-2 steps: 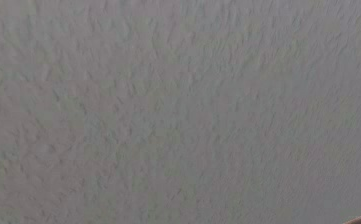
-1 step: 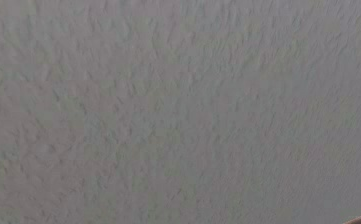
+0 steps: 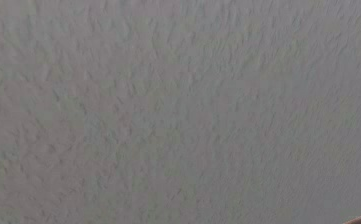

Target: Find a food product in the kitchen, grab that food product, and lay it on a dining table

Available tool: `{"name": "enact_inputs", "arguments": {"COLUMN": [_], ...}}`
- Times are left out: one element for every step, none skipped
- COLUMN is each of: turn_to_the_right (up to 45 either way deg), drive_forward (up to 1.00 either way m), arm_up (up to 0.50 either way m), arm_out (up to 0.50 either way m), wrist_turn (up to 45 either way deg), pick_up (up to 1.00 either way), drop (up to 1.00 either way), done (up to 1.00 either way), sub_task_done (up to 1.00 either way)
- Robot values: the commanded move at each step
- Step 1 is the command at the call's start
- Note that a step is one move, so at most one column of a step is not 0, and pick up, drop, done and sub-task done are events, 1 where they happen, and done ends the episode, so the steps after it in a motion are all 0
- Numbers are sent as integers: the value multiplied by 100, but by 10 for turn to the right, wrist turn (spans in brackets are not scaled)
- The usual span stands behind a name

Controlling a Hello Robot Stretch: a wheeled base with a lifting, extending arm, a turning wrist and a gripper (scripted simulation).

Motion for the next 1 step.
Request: {"name": "enact_inputs", "arguments": {"turn_to_the_right": [0], "drive_forward": [0], "arm_up": [0], "arm_out": [0], "wrist_turn": [0], "pick_up": [100], "drop": [0], "done": [0], "sub_task_done": [0]}}
